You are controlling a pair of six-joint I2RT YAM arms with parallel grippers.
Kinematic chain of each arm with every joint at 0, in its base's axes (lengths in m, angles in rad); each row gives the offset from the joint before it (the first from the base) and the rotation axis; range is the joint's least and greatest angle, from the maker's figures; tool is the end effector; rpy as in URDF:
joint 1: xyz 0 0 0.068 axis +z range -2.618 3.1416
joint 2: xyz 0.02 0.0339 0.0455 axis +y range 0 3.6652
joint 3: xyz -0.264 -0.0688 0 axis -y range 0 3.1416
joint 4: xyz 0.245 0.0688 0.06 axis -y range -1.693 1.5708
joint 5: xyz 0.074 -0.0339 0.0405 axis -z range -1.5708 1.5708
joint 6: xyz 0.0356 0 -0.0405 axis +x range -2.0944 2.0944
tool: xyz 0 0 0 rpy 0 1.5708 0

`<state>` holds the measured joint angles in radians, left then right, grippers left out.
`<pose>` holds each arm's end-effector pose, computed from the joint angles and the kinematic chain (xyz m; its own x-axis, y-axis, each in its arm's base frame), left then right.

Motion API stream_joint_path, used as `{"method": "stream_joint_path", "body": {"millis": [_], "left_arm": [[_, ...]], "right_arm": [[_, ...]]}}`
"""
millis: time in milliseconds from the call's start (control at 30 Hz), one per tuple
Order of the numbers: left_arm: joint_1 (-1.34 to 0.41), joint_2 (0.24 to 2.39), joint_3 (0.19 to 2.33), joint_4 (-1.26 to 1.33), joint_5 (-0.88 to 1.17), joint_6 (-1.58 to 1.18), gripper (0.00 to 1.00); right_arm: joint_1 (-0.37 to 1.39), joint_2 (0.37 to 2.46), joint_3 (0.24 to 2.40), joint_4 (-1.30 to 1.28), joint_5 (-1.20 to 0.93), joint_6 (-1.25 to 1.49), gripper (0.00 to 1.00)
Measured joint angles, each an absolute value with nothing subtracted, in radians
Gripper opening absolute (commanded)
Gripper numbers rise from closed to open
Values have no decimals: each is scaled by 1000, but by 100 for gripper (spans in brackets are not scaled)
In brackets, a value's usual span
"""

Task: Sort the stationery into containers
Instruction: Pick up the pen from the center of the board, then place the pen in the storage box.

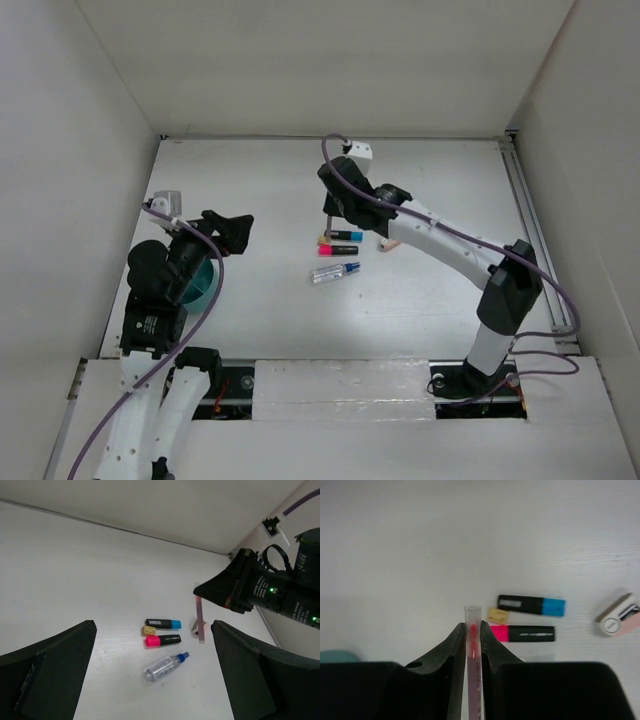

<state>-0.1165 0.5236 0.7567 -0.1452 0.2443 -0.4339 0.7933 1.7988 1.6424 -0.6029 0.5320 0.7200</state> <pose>0.1222 -0.0230 0.3700 -0.0689 -0.4026 -0.9128 0.3561 0.8447 -0.3995 0.2983 0.2774 0.3197 -0.5979 0.2027 -0.7756 0.0507 0.9751 0.2157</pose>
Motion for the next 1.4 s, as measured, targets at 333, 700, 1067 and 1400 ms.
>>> {"method": "stream_joint_path", "body": {"millis": [333, 700, 1067, 1400], "left_arm": [[-117, 563, 730, -26, 553, -439, 100], [-117, 577, 694, 97, 814, -472, 97], [-123, 565, 694, 121, 833, -473, 86], [-126, 542, 694, 103, 781, -461, 73]], "right_arm": [[909, 1578, 1426, -199, 326, 685, 0], [903, 1508, 1366, 144, -43, 661, 0], [902, 1492, 1277, 406, -347, 666, 0], [903, 1519, 1259, 558, -522, 689, 0]]}}
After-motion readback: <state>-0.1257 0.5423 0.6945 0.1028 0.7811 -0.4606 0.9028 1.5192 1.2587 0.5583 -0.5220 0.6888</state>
